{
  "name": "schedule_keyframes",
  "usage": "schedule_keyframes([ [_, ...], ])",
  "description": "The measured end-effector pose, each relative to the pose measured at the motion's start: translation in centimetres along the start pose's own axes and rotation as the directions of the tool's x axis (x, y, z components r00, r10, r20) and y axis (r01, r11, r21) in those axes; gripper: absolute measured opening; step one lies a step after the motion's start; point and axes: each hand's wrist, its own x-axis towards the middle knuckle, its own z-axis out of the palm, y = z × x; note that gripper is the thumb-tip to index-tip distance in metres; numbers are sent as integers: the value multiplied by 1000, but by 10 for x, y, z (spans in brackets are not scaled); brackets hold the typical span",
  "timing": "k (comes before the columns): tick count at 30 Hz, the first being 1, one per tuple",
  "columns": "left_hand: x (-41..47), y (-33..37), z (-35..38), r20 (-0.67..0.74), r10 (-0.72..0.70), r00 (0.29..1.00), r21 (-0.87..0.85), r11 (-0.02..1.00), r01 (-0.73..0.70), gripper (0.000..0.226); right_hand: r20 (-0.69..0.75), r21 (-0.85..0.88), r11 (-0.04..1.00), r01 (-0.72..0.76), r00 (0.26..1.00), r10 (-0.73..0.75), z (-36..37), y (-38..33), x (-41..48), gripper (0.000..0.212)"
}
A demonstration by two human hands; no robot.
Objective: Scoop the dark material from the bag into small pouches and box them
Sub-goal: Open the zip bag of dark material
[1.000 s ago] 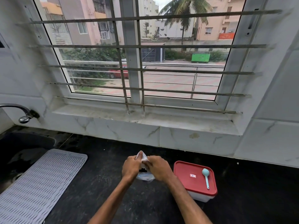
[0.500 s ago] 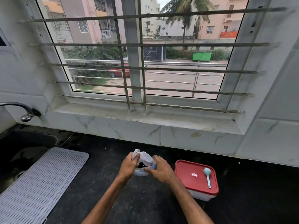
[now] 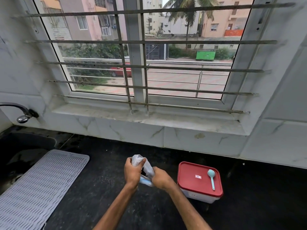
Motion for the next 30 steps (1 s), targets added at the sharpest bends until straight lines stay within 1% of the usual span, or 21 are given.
schedule_keyframes([
  [2, 0, 0, -2, 51, 33, 998, 36, 999, -35, 37, -118, -35, 999, 39, 992, -42, -1, -3, -2, 67],
  [3, 1, -1, -3, 78, 28, 997, 30, 999, -31, 38, -204, -31, 996, 82, 975, -86, -1, -6, -3, 66],
  [4, 3, -2, -4, 106, 17, 994, 1, 1000, -17, 39, -288, -27, 991, 128, 949, -131, 1, -8, -3, 54],
  [5, 4, -2, -5, 136, 6, 991, -41, 999, -1, 43, -356, -4, 986, 168, 921, -158, 3, -8, -2, 35],
  [6, 5, -2, -6, 169, 2, 986, -90, 996, 13, 49, -389, 52, 982, 183, 909, -149, 3, -8, -1, 20],
  [7, 6, -2, -9, 203, 1, 979, -118, 993, 23, 59, -400, 140, 973, 182, 910, -112, 3, -9, 0, 13],
  [8, 7, -1, -12, 244, 10, 970, -121, 992, 20, 69, -397, 246, 957, 153, 917, -44, 2, -7, 3, 14],
  [10, 8, 1, -20, 329, 30, 944, -45, 999, -16, 81, -354, 462, 884, 75, 929, 105, -2, -7, 9, 21],
  [12, 8, 0, -26, 382, 18, 924, 52, 998, -41, 79, -313, 576, 816, 52, 936, 161, -4, -9, 13, 25],
  [13, 9, -2, -28, 392, 14, 920, 104, 993, -59, 70, -305, 590, 805, 59, 940, 155, -2, -10, 14, 25],
  [15, 9, -3, -26, 352, 12, 936, 243, 964, -104, 32, -307, 570, 817, 89, 945, 111, 2, -13, 12, 22],
  [16, 8, -2, -25, 289, 21, 957, 297, 948, -111, 15, -308, 543, 831, 117, 949, 67, 4, -13, 11, 21],
  [17, 6, 1, -24, 227, 28, 973, 335, 936, -105, 5, -297, 514, 845, 150, 955, 12, 6, -11, 11, 21],
  [19, 5, 5, -25, 165, 46, 985, 373, 922, -106, 9, -217, 461, 866, 195, 971, -103, 6, -7, 7, 18],
  [21, 6, 6, -29, 163, 55, 985, 453, 883, -124, 12, -124, 387, 895, 220, 975, -186, 5, -3, 5, 20],
  [22, 6, 5, -30, 173, 53, 984, 513, 848, -136, 15, -112, 330, 914, 236, 971, -210, 4, -1, 4, 24],
  [23, 4, 6, -31, 185, 54, 981, 578, 802, -153, 19, -141, 266, 929, 256, 964, -226, 3, 0, 4, 24],
  [25, 0, 9, -30, 215, 103, 971, 676, 702, -224, 22, -257, 154, 952, 265, 941, -220, 1, 0, 7, 17],
  [27, -2, 11, -29, 237, 137, 962, 730, 628, -270, 24, -337, 96, 970, 225, 924, -181, 0, -2, 8, 12],
  [29, 1, 10, -30, 274, 109, 956, 743, 606, -282, 31, -372, 88, 981, 172, 919, -128, 0, -4, 7, 12],
  [30, 5, 7, -31, 303, 87, 949, 728, 622, -289, 35, -389, 94, 984, 154, 915, -106, 1, -5, 6, 12],
])
